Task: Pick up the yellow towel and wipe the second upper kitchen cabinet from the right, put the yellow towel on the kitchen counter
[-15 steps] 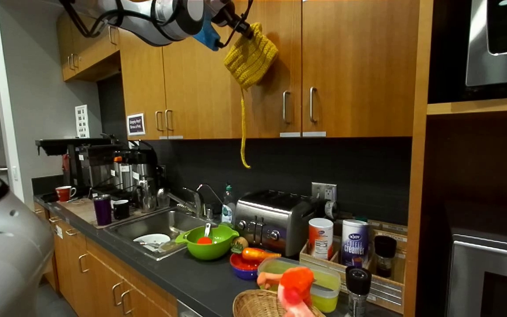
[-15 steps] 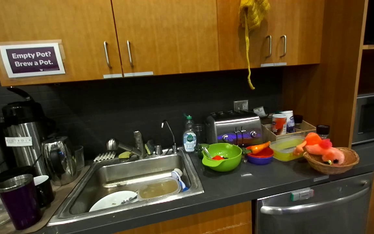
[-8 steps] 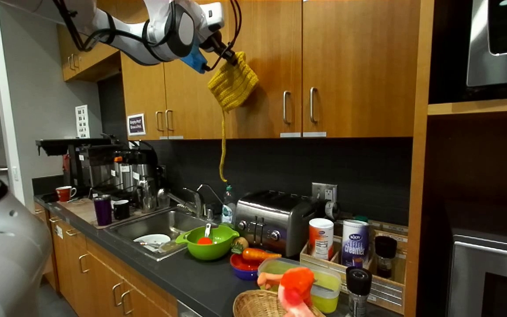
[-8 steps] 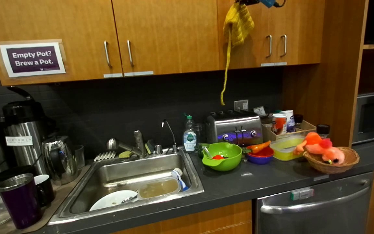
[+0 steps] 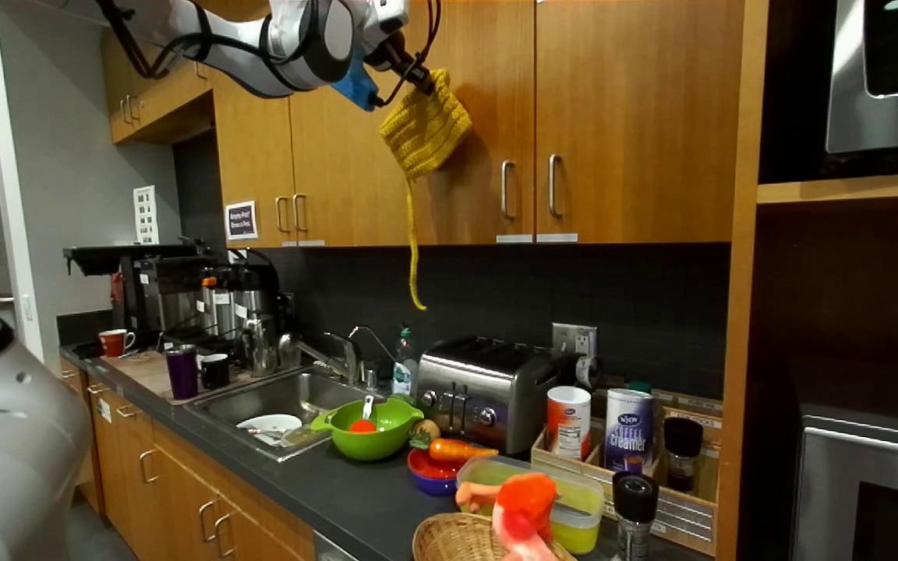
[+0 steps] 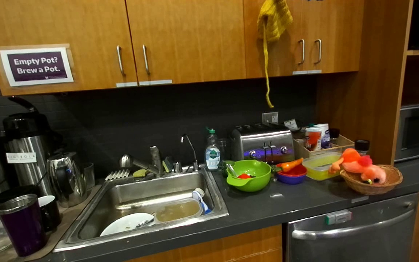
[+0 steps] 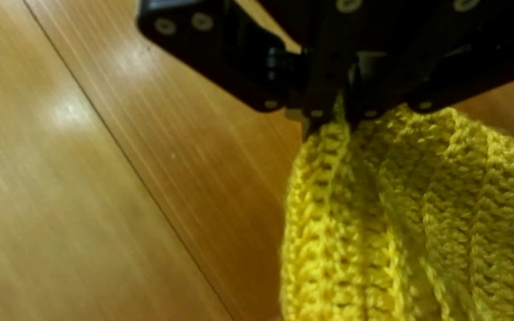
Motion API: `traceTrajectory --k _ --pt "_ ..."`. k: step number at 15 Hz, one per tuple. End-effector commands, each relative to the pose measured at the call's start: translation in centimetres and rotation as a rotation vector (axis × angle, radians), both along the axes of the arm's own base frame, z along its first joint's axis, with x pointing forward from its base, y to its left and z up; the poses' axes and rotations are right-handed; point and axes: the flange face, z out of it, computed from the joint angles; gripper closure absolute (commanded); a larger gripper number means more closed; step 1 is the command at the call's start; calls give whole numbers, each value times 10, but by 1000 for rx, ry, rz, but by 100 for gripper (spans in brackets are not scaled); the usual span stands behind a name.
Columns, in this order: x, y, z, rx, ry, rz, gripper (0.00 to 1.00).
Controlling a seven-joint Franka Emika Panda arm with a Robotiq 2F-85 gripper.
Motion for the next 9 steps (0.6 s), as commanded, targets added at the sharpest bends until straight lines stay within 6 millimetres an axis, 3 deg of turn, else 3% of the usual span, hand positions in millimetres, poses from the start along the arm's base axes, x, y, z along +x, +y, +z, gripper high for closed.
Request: traceTrajectory --k 1,5,9 --pt "-18 -24 39 36 -70 -28 98" --pt "-25 -37 54 57 -107 -46 98" --pt "-23 -26 36 80 -46 -15 98"
